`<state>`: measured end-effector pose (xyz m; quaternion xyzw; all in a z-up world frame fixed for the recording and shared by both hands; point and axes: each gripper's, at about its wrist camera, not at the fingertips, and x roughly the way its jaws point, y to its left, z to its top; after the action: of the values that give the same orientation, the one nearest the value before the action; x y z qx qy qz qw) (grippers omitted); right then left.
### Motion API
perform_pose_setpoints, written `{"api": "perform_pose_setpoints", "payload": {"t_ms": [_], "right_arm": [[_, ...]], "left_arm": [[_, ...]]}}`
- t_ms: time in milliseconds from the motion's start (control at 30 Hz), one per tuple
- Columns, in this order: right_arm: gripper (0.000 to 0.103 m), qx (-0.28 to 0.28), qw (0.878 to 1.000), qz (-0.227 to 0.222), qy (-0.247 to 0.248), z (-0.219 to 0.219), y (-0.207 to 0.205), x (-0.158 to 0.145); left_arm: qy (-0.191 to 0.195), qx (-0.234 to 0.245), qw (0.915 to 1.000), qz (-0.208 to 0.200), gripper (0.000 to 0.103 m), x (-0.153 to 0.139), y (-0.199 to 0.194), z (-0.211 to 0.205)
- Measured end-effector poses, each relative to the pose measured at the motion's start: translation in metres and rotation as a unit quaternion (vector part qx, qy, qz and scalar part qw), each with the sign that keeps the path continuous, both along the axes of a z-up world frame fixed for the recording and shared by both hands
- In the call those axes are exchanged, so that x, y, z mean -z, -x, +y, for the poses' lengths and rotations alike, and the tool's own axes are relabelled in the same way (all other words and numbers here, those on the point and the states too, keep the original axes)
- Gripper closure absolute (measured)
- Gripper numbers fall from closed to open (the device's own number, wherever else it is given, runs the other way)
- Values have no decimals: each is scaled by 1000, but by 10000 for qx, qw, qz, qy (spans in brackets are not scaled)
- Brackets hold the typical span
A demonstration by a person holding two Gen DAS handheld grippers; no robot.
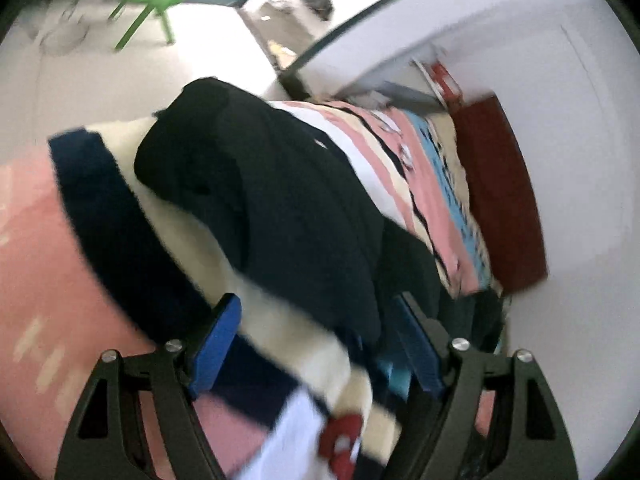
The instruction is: Fold large clothes
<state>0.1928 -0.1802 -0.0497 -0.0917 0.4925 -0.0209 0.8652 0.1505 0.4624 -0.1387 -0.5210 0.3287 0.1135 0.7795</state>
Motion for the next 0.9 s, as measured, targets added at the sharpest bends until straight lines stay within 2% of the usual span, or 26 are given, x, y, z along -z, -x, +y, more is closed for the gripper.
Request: {"api": "perform_pose_setpoints", "payload": {"t_ms": [100,200,267,300,333,400,500,600,700,900], "right_arm": [[1,21,10000,23,6,0,-3,2],[1,10,10000,8,10,-3,-3,1],[1,22,10000,-34,1,-7,-1,-1],[1,36,10000,-51,-7,-10,0,-1],[1,60,10000,-69,-20,-13,1,-2],[1,132,9999,-91,-63,-21,3,-3],[1,226,9996,-116,-129,-34,6,-3],[1,250,9994,-160,-168,-44,10,-5],[1,309,9990,-224,-251,-56,13,-6],[1,366,9978,-334,-449,-79,19,-5]], "left_arm": [[369,-291,9989,-46,28,18,-15,15],[469,-555,9973,-118,29,22,-26,23],[515,-711,9961,-83,33,25,-29,29],[540,-751,9957,-57,42,26,-31,30],[551,-762,9956,14,61,28,-34,31],[655,-751,9949,126,80,35,-37,33],[519,-737,9958,148,85,35,-34,29],[240,-615,9978,94,89,19,-34,20],[-63,-408,9991,-40,90,-8,-39,8],[-332,197,9970,-676,90,-76,-58,-40]]}}
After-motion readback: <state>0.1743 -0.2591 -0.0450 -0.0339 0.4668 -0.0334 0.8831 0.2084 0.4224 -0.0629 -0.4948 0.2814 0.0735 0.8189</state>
